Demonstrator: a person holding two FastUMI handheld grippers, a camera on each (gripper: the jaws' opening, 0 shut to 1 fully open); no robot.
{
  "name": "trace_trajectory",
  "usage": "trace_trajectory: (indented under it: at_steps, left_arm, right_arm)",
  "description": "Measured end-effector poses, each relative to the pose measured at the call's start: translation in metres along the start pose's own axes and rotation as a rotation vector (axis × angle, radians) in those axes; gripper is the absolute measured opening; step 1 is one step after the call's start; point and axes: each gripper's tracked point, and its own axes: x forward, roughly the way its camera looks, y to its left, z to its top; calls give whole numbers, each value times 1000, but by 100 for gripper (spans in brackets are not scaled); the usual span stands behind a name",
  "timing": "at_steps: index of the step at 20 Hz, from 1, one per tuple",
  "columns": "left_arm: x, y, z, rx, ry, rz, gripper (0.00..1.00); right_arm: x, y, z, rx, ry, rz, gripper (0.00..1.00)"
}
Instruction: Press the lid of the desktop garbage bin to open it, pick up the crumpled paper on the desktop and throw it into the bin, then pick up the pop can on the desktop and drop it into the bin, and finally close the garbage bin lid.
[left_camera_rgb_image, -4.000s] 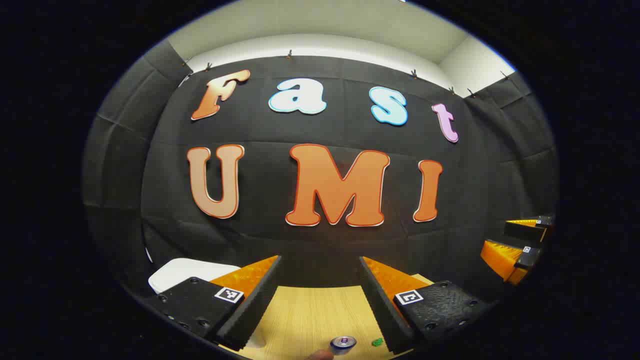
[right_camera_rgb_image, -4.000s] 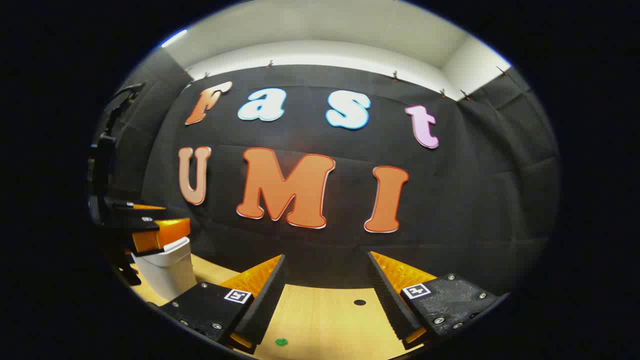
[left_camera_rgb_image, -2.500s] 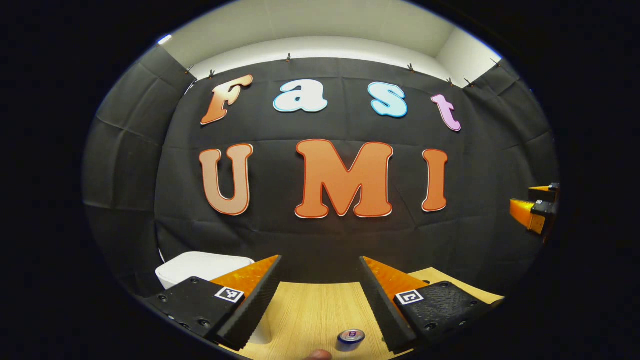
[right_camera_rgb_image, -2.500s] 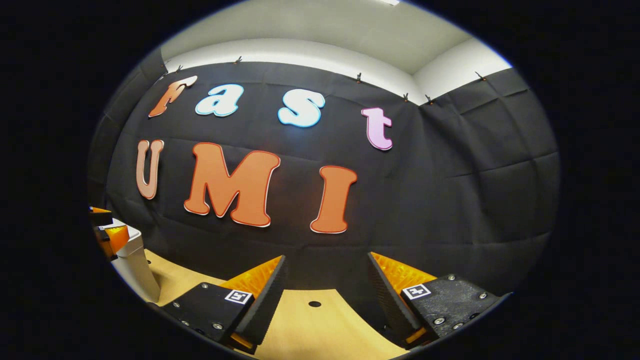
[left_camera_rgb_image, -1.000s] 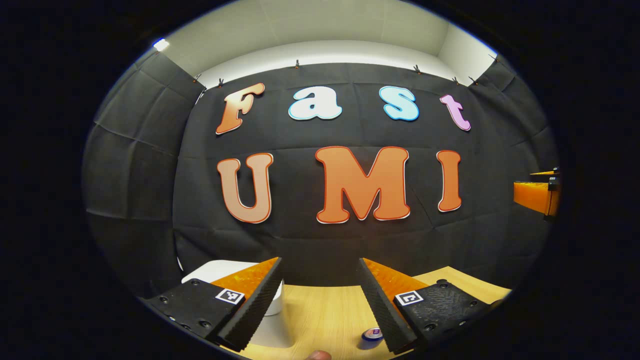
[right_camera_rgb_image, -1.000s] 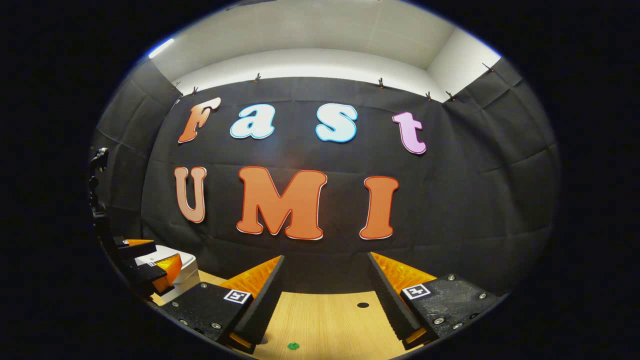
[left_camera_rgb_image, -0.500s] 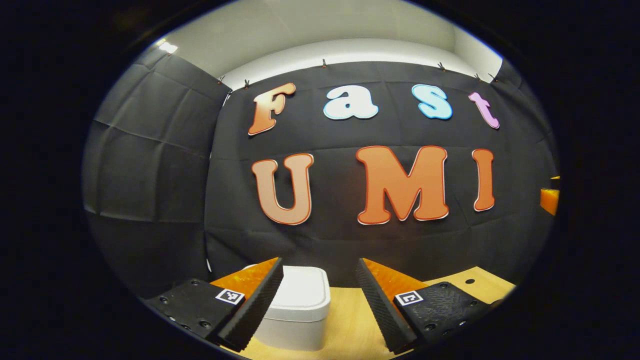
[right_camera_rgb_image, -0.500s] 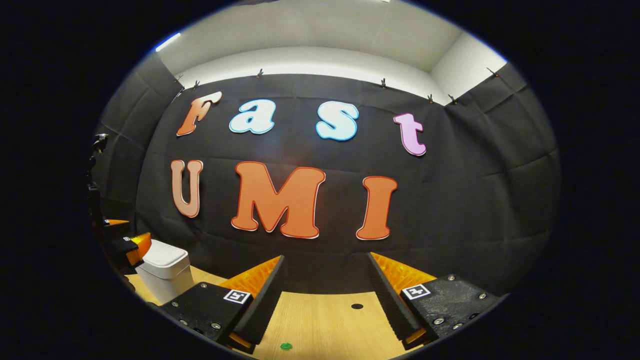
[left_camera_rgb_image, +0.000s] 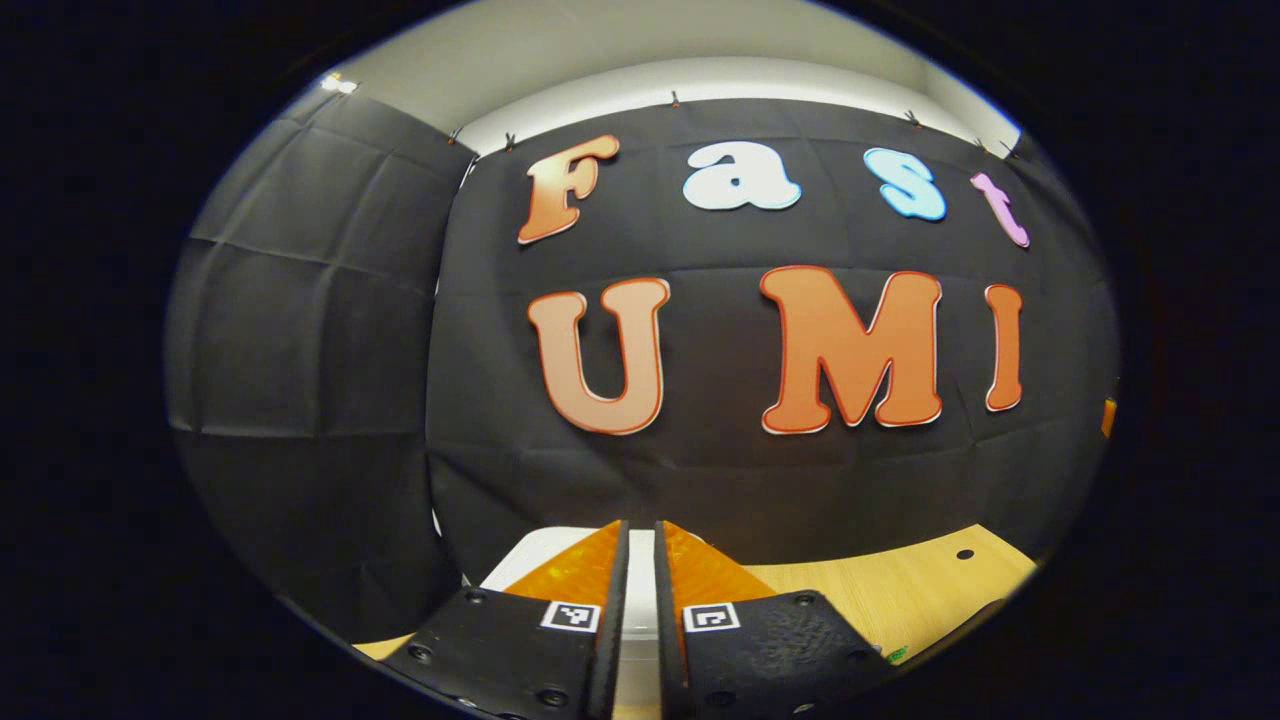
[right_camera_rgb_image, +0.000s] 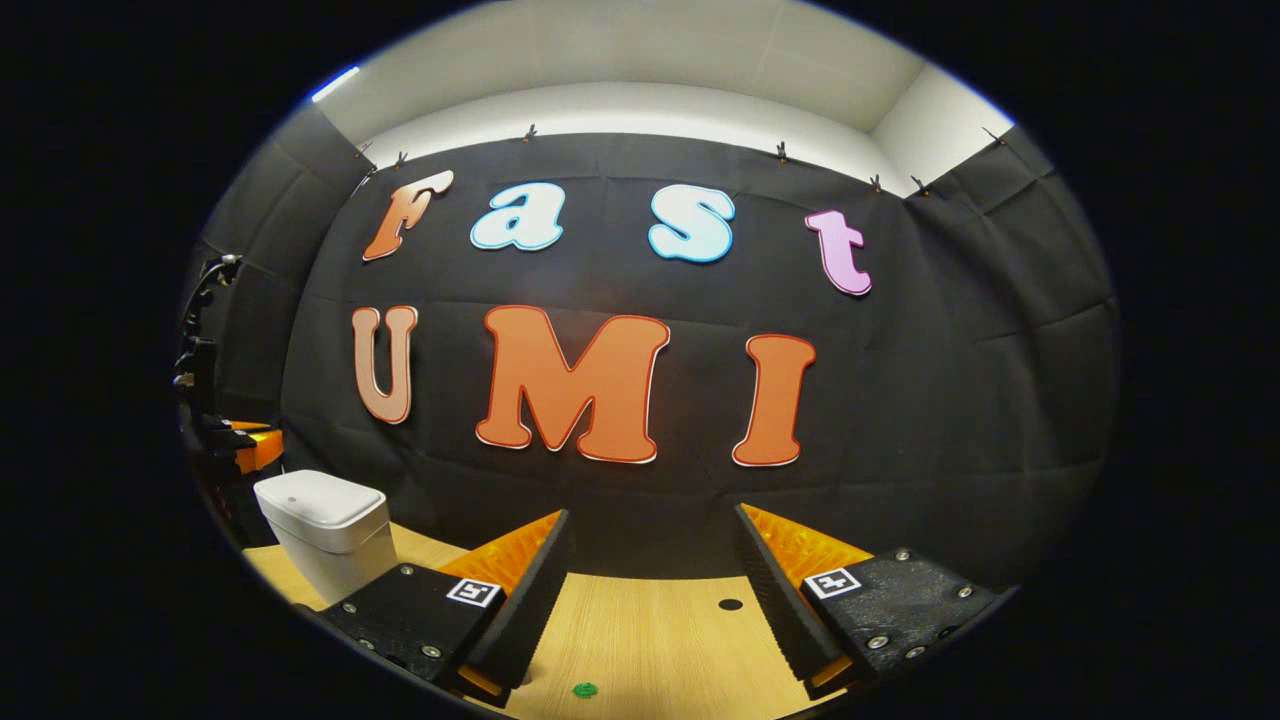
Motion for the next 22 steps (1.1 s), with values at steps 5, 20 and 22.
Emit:
trace_trajectory:
  at_steps: [5,20,22]
  left_arm:
    - [26,15,-41,-41,135,-7,0]
    - [52,27,-96,-89,343,2,0]
    - [52,27,-100,-81,362,17,0]
  right_arm:
    - [4,8,-12,5,36,24,94]
    - [14,9,-35,-9,93,55,94]
    - [14,10,-36,-7,98,58,94]
